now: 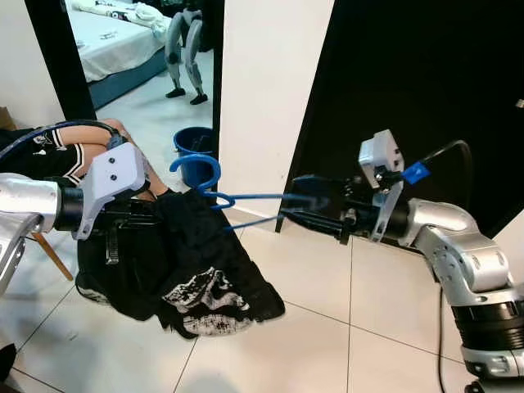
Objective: Hang hanger
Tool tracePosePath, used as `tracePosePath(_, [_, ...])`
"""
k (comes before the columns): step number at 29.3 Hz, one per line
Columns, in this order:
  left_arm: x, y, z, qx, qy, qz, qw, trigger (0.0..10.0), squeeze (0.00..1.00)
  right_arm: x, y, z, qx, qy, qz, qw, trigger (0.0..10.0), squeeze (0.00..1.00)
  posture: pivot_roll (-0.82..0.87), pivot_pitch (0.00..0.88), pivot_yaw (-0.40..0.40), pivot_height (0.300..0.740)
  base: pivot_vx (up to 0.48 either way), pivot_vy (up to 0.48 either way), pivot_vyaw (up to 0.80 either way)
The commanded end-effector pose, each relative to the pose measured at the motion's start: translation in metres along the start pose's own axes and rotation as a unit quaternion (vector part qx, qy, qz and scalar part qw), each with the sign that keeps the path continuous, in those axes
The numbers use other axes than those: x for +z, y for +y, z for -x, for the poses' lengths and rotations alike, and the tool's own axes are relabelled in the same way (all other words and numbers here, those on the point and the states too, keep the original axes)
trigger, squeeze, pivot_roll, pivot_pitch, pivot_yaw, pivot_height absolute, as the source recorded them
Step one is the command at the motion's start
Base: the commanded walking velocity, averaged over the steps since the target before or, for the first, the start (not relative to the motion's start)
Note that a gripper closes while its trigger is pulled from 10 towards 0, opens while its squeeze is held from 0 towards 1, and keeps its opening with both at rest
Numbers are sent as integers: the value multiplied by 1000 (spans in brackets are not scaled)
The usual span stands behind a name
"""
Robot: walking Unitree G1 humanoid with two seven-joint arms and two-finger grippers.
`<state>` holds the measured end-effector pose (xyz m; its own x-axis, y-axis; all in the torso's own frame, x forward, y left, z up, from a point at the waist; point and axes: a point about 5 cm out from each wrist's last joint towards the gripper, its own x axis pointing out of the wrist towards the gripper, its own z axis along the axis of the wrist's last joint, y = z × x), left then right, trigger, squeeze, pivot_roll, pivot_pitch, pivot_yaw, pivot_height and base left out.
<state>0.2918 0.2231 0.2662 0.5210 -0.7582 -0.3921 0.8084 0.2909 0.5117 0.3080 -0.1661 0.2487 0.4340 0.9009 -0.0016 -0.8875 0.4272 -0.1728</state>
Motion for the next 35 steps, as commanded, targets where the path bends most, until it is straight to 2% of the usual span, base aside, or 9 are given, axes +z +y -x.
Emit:
tracePosePath(1, [9,10,13,33,-14,-20,999,0,0,0,-12,19,-57,-4,-1,998,10000,1000,111,32,-80,740,0,0,0])
tracePosePath(5, [18,22,16,80,-71,-14,994,0,0,-9,-33,39,-192,-34,-38,980,10000,1000,103,32,-80,740,0,0,0])
tracePosePath(7, [26,25,5,100,-128,5,987,0,0,-31,-43,41,-288,-31,-94,953,10000,0,100,32,-79,740,0,0,0])
tracePosePath(8, [26,25,5,100,-128,5,987,0,0,-31,-43,41,-288,-31,-94,953,10000,0,100,32,-79,740,0,0,0])
tracePosePath(9, [26,20,-5,92,-143,15,985,8667,0,-41,-42,38,-307,-22,-119,944,10000,0,92,35,-77,740,0,0,-675])
tracePosePath(11, [24,11,-21,73,-154,28,985,10000,0,-49,-37,33,-316,-21,-141,938,10000,0,89,35,-77,740,0,0,-697])
tracePosePath(21, [15,-13,-63,40,-169,50,984,10000,0,-60,-17,31,-295,-5,-154,943,10000,0,45,36,-64,740,0,0,-745])
tracePosePath(27, [12,6,-78,101,-165,16,981,10000,0,-62,1,71,-257,34,-137,956,10000,0,13,29,-35,740,0,0,-750])
tracePosePath(35, [23,13,-88,150,-188,-25,970,10000,0,-80,25,62,-277,26,-187,942,10000,0,-21,30,-11,740,0,0,-750])
